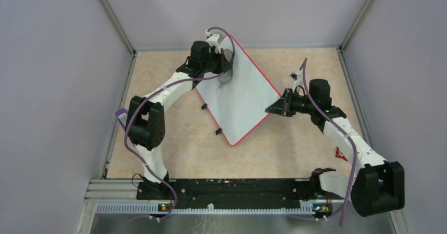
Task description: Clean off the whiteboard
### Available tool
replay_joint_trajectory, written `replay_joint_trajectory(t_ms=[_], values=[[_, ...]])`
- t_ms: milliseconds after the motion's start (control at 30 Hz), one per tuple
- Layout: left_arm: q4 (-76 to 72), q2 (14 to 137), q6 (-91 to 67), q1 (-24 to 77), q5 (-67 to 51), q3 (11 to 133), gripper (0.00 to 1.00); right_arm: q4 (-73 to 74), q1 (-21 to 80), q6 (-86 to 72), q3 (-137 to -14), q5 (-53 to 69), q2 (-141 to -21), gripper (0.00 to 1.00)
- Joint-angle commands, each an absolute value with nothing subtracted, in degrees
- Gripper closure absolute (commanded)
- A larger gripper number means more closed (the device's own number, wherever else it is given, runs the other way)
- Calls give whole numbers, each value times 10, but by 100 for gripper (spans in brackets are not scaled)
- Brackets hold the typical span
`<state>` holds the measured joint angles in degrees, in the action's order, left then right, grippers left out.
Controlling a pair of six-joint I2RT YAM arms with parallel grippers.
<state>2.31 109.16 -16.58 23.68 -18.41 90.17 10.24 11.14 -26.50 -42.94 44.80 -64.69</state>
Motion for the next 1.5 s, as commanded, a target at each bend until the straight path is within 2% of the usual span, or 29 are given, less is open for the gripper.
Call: replay_joint_trajectory(t_ms=[0,100,300,400,700,1233,1367,1467], values=[[4,1068,-231,164,-200,797,100,52,124,-251,-456,417,-658,100],[41,1070,-258,109,-223,767,100,46,123,-254,-460,424,-668,100],[-21,1004,-273,103,-219,649,100,37,124,-253,-475,433,-694,100],[-41,974,-276,129,-215,618,100,40,123,-246,-486,439,-709,100],[-19,888,-254,246,-105,599,100,71,123,-231,-525,441,-741,100],[74,638,-245,242,24,495,100,83,124,-252,-578,420,-812,100],[80,593,-250,240,35,470,100,133,123,-222,-591,390,-806,95],[93,570,-256,240,40,459,100,169,124,-205,-600,351,-791,79]])
